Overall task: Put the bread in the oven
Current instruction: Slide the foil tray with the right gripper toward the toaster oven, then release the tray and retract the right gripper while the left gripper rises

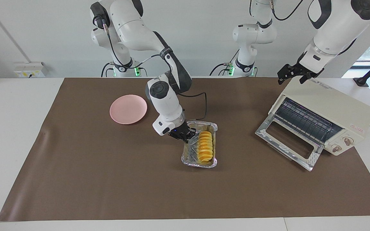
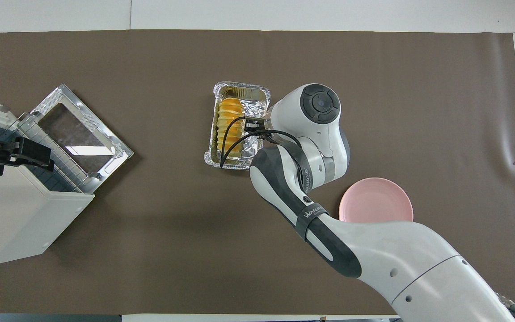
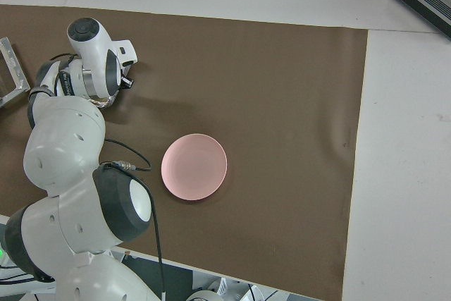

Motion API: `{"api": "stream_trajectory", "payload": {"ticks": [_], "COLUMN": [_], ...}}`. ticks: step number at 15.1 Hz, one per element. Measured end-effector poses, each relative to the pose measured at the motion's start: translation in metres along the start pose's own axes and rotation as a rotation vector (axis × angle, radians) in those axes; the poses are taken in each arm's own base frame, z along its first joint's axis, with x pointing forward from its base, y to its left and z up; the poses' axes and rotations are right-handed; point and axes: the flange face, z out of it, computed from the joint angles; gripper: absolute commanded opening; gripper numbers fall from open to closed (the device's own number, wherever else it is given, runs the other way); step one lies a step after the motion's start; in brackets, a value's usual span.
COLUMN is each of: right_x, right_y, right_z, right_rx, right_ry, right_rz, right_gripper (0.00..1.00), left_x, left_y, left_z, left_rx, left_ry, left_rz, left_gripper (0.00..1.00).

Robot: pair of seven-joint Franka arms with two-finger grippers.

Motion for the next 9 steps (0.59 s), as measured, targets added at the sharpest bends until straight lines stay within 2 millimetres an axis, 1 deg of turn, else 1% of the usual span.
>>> {"api": "stream_trajectory", "payload": {"ticks": [2, 3, 4, 5, 6, 7, 8, 9], "right_x": [-0.002, -0.002, -0.002, 0.001, 0.007, 0.016, 0.027, 0.036], "right_y": [0.004, 0.005, 0.007, 0.01, 0.014, 0.022, 0.032, 0.044], "right_z": [0.005, 0.006, 0.006, 0.002, -0.007, -0.022, -0.045, -0.072], "right_rx": [-0.009, -0.012, -0.015, -0.025, -0.037, -0.047, -0.054, -0.062], "right_ry": [-0.009, -0.012, -0.016, -0.02, -0.017, -0.007, 0.001, 0.001], "right_rz": [0.004, 0.005, 0.007, 0.009, 0.01, 0.018, 0.03, 0.032], "right_gripper": [0.71, 0.84, 0.93, 1.0, 1.0, 1.0, 1.0, 1.0], "left_x": [0.0, 0.0, 0.0, 0.0, 0.0, 0.0, 0.0, 0.0], "left_y": [0.0, 0.0, 0.0, 0.0, 0.0, 0.0, 0.0, 0.0], "left_z": [0.0, 0.0, 0.0, 0.0, 0.0, 0.0, 0.0, 0.0], "left_rx": [0.0, 0.0, 0.0, 0.0, 0.0, 0.0, 0.0, 0.0], "left_ry": [0.0, 0.0, 0.0, 0.0, 0.0, 0.0, 0.0, 0.0], "left_rz": [0.0, 0.0, 0.0, 0.0, 0.0, 0.0, 0.0, 0.0], "left_gripper": [1.0, 1.0, 1.0, 1.0, 1.0, 1.0, 1.0, 1.0]}}
